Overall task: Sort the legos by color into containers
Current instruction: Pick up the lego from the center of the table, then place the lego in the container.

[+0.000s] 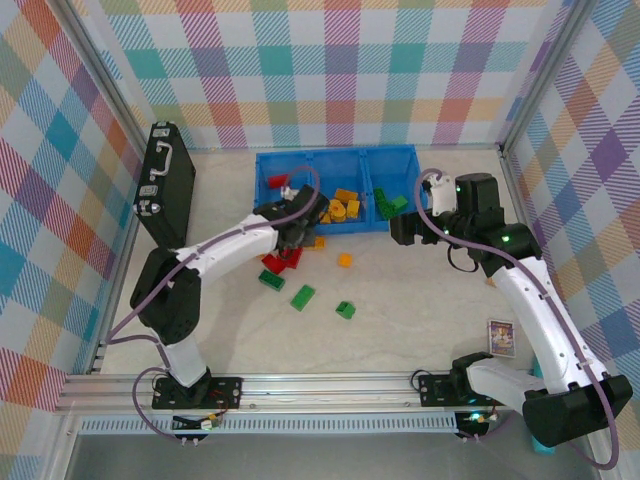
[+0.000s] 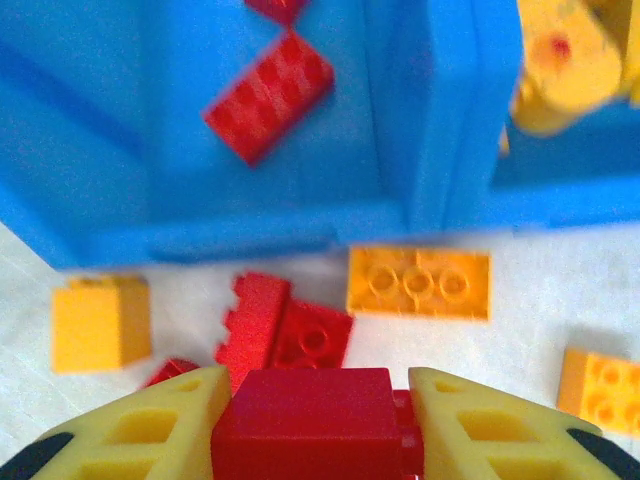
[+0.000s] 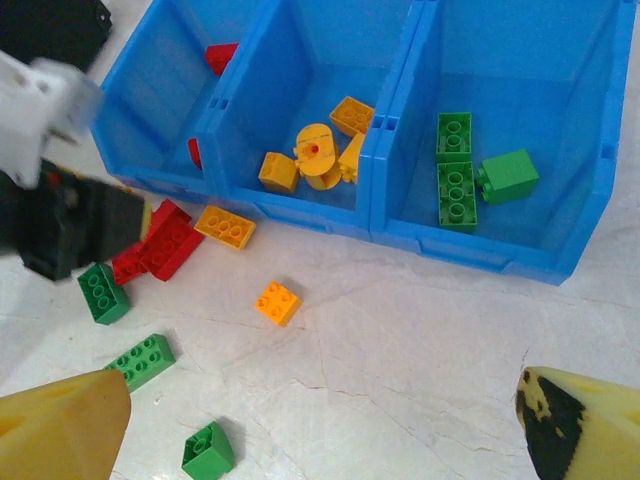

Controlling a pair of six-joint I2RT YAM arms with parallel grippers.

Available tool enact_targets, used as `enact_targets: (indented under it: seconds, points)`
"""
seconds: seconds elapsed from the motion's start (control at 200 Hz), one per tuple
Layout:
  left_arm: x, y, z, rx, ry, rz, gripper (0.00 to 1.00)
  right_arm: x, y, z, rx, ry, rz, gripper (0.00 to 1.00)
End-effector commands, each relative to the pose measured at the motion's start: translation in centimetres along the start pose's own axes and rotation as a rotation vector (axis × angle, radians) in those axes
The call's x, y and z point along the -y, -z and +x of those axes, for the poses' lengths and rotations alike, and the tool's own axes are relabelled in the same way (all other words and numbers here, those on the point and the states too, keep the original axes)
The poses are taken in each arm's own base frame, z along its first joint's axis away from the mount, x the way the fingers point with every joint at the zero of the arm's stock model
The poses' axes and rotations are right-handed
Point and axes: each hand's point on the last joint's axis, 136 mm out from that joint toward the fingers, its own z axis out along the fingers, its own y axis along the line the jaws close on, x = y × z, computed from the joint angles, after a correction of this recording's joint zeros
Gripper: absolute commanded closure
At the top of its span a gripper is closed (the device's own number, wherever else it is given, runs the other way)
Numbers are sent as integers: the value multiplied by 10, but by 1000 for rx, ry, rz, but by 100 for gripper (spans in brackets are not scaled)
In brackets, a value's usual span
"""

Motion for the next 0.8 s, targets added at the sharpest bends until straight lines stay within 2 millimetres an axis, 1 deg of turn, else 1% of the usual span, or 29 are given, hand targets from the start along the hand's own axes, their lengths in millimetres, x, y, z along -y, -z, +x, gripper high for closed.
enact_targets:
  seconds: [0.0,0.085,0.175,0.345,0.535,0.605,0.63,0.66,0.7,0.795]
  points:
    - [-19,5,-31,69,25,-14,58,0,1,2,7,14,0,1]
    - [-24,1,-49,97,51,-7,57,1,-1,2,2,17,3,1]
    - [-26,-9,-66,121,70,-3,57,1,-4,2,-2,17,4,1]
    - [-24,-34,-88,153,110,23,55,6,-9,4,-17,14,22,1]
    - [-21,-72,-99,106,131,32,54,7,-9,5,-15,18,28,1]
    - [-20,-82,-102,96,138,38,51,7,-10,6,-20,17,24,1]
    - [-20,-86,-103,91,139,41,49,6,-11,7,-24,16,22,1]
    - [-19,-89,-104,86,140,48,45,6,-11,9,-29,16,17,1]
    - [-18,-93,-104,76,138,53,43,5,-12,10,-36,16,10,1]
    - [-16,-91,-108,82,124,59,40,1,-15,18,-64,3,-15,1]
